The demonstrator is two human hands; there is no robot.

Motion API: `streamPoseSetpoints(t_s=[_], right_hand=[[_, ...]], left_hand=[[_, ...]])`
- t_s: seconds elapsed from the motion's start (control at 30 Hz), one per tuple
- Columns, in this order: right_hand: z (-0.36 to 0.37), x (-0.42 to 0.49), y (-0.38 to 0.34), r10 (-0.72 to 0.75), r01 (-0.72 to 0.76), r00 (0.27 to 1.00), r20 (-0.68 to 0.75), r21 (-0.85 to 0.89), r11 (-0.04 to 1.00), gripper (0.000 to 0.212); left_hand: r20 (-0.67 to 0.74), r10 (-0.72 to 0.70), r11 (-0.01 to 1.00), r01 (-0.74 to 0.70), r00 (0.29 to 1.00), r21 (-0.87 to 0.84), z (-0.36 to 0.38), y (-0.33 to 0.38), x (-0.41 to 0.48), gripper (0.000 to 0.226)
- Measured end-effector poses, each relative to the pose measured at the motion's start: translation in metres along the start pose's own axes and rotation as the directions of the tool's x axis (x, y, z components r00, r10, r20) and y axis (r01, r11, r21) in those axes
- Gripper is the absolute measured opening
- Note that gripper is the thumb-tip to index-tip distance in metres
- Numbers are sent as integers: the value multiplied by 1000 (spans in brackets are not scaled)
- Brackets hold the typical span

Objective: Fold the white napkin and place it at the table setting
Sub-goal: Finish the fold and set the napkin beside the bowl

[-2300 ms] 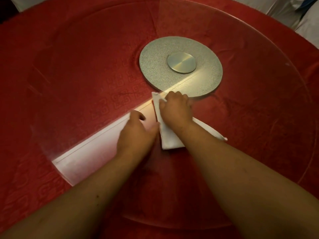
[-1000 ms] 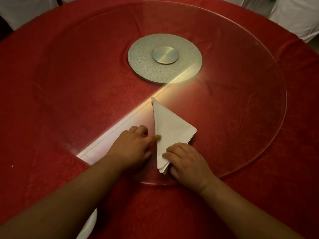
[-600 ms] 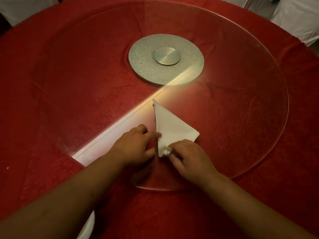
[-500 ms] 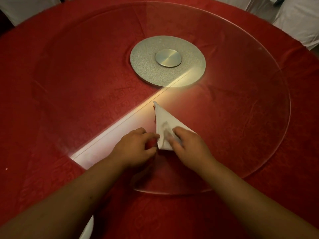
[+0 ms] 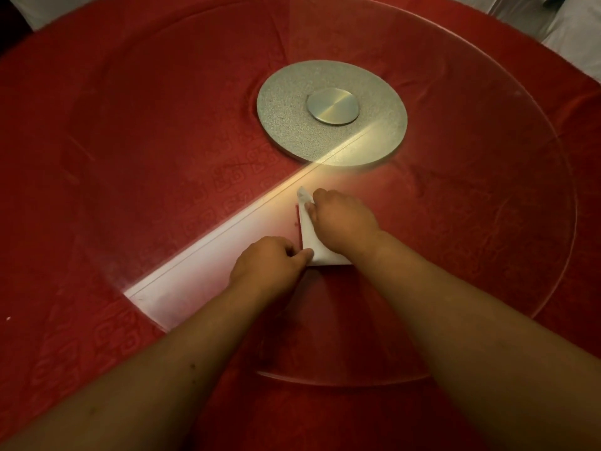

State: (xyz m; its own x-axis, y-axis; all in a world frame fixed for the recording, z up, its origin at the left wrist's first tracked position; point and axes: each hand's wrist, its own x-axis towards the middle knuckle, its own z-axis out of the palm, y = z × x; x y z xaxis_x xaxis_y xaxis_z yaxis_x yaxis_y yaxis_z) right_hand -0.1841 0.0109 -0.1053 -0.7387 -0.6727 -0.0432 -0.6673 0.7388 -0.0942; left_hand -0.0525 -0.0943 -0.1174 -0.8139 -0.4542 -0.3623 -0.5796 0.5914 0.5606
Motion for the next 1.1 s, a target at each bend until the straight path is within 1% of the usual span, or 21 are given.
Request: streamPoseSetpoints(t_s=[0.07,0.2,0.27,0.3,0.33,0.37,0.4,0.43,0.47,0.5,0.53,0.57,0.6,0.67,0.7,0.77,0.8,0.97,1.03,1.1], right_hand=[[8,-2,-2,38,-40,997,-60,-33,999,38],[21,-9,-8,191,-202,967,-169,-49,978,41],[23,-12,-10,234,-249,952,-197,-50,967,42],[23,-11,-11,243,-253,951,-190,-31,967,42],[23,-10,-12,228,-231,958,-173,1,973,42],[22,-10,-14,177,-173,971,-159,38,984,42],[21,-11,-18,92,-81,985,-149,74,994,44],[20,-13,-23,-15,28,990,-143,88,996,47],[19,-17,-29,-124,136,981,-148,73,988,48],[19,-21,-36,-205,215,964,-171,41,976,47],[21,-25,-44,-232,242,950,-210,23,970,42],[23,-28,-50,-202,217,949,-241,35,976,38],[25,-30,-57,-135,157,959,-251,70,985,38],[30,-34,-70,13,9,984,-178,124,992,51],[34,-36,-73,52,-35,988,-146,121,992,56],[40,-38,-70,91,-82,991,-97,94,992,63],[42,-39,-62,116,-109,990,-77,85,990,65],[42,-47,3,296,-294,955,-27,43,955,64],[37,-52,13,318,-317,948,-21,25,948,63],[33,-53,6,315,-314,947,-59,35,949,63]], left_hand=[[-14,-19,1000,19,1000,21,1,3,1,39],[-51,-28,996,32,998,80,3,4,1,37],[-76,-42,998,45,996,38,2,2,-1,36],[-101,-51,998,47,994,-34,1,1,-2,38],[-146,-58,992,40,988,-122,-2,-1,-2,44],[-218,-56,982,14,974,-189,-7,-4,-2,52],[-305,-35,978,-31,952,-208,-13,-8,0,61],[-382,14,981,-86,924,-172,-20,-14,1,66],[-430,86,986,-139,899,-93,-25,-21,3,67],[-441,165,984,-178,882,11,-30,-28,6,63],[-425,233,972,-201,875,119,-33,-33,7,59],[-402,288,953,-216,869,214,-34,-38,7,55],[-382,329,929,-225,864,292,-34,-42,6,53],[-322,388,885,-251,864,393,-29,-47,5,52],[-272,400,869,-267,875,417,-26,-51,5,53],[-189,383,859,-273,904,433,-19,-59,6,57],[-176,371,860,-266,912,435,-18,-62,7,59],[-173,351,871,-253,920,422,-12,-65,9,59],[-174,343,877,-249,923,410,-11,-63,8,58],[-184,342,877,-242,922,415,-9,-62,6,57]])
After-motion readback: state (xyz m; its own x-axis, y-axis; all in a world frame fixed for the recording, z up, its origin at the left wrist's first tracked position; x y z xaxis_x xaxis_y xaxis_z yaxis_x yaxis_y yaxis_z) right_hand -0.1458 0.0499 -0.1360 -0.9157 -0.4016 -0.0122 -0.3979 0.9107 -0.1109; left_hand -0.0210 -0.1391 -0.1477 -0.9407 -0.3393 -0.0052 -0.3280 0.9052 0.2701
